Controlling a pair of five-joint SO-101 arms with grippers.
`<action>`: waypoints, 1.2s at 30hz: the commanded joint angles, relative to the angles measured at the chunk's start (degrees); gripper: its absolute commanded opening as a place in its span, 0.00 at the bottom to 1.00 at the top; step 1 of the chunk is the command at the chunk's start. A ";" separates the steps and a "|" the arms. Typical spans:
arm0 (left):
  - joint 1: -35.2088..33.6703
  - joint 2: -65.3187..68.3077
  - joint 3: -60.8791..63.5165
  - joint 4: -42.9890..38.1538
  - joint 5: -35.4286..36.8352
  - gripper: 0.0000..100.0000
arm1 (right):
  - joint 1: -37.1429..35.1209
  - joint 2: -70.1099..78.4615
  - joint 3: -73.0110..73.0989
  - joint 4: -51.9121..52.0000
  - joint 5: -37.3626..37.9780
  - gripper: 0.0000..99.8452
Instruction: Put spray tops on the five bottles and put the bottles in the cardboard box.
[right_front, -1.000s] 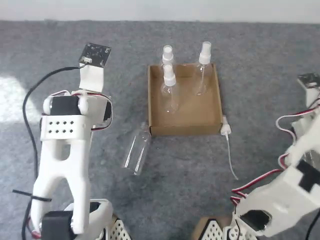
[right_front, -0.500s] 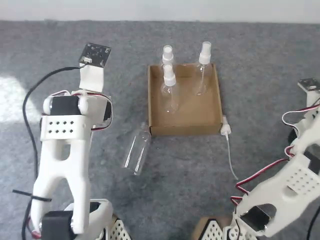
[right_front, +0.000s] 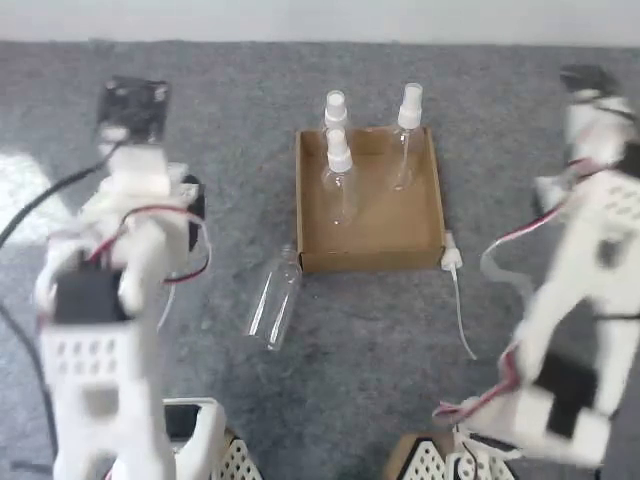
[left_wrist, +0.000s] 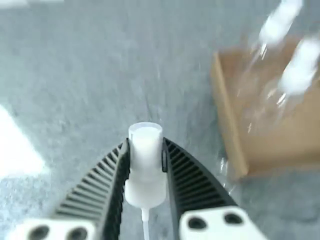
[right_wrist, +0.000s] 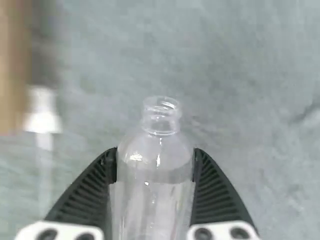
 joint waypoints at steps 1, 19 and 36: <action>0.09 -12.22 -3.12 -1.32 5.54 0.01 | -17.45 -22.81 15.38 -7.43 -9.05 0.01; 3.87 -20.22 -2.77 -21.36 32.97 0.01 | -67.47 -54.55 60.04 -35.12 -19.78 0.01; 7.56 -20.40 5.85 -21.71 33.41 0.01 | -70.99 -65.63 78.07 -56.40 -21.54 0.01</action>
